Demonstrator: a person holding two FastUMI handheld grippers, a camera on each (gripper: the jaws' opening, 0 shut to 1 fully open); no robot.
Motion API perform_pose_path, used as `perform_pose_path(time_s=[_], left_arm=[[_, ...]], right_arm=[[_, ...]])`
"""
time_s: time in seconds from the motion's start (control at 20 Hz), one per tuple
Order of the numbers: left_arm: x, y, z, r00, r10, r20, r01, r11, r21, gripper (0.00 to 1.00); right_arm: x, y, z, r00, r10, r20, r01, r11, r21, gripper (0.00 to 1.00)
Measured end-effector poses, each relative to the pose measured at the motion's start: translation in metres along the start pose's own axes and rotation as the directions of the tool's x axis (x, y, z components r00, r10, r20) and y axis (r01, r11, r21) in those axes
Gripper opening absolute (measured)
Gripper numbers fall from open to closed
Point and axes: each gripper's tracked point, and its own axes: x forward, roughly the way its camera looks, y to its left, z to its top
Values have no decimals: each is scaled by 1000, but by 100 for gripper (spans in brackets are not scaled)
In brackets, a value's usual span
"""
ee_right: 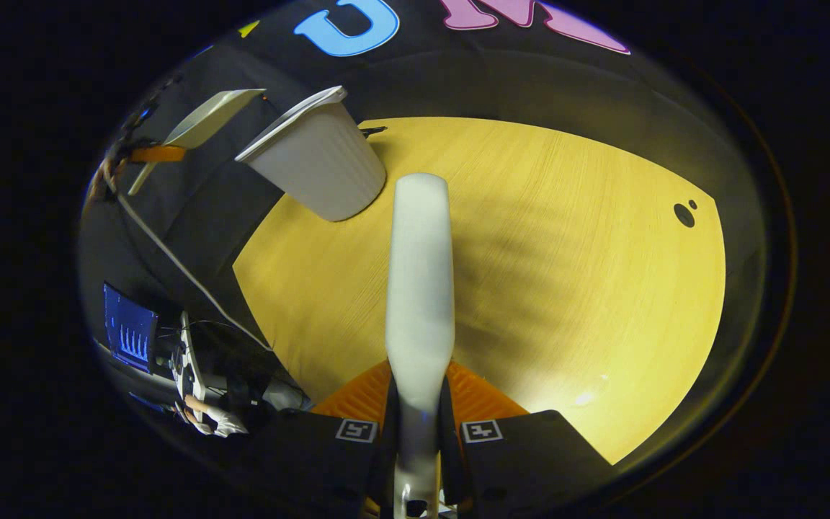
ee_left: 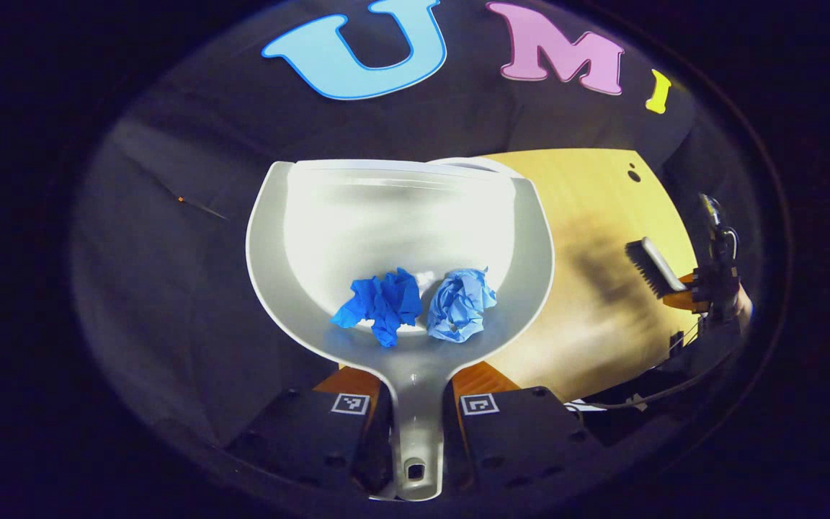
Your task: Pick up the small broom and dustpan from the desktop, sweep the trash into the dustpan with the broom, and then empty the trash into the garbage bin.
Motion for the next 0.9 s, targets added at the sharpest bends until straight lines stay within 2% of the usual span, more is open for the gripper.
perform_pose_path(time_s=[0.05, 0.1, 0.2, 0.3, 0.45, 0.5, 0.55, 0.6, 0.7, 0.75, 0.9], left_arm=[[3, -9, 0, 999, -2, -36, 4, 1000, 31, 30], [9, -10, 4, 998, 6, -69, -2, 998, 69, 30], [18, -26, 11, 990, 67, -126, -48, 988, 149, 31], [32, -42, 16, 977, 130, -171, -88, 968, 236, 29], [44, -69, 20, 952, 224, -208, -128, 910, 394, 31], [48, -78, 18, 945, 250, -213, -138, 890, 434, 30], [53, -89, 17, 937, 275, -213, -151, 873, 463, 30], [55, -95, 17, 933, 293, -207, -161, 857, 490, 30], [51, -99, 15, 932, 318, -175, -185, 830, 526, 30], [50, -102, 14, 934, 321, -159, -198, 832, 518, 29], [29, -95, 21, 946, 312, -91, -245, 869, 430, 30]], right_arm=[[4, -6, 0, 1000, -20, 12, 20, 1000, -1, 32], [1, -1, -1, 999, -37, 24, 37, 999, 0, 24], [-1, 2, 1, 997, -54, 55, 53, 998, 20, 28], [-1, 4, 0, 996, -40, 74, 36, 998, 54, 31], [3, 3, -5, 997, -29, 69, 25, 998, 60, 28], [5, 4, -8, 998, -26, 63, 22, 998, 55, 24], [7, 4, -11, 998, -24, 57, 21, 998, 53, 29], [8, 5, -12, 998, -21, 58, 17, 998, 56, 24], [7, 10, -19, 998, -5, 56, 1, 997, 74, 28], [4, 12, -21, 998, 0, 57, -5, 996, 85, 29], [1, 12, -22, 998, 5, 64, -12, 994, 109, 28]])
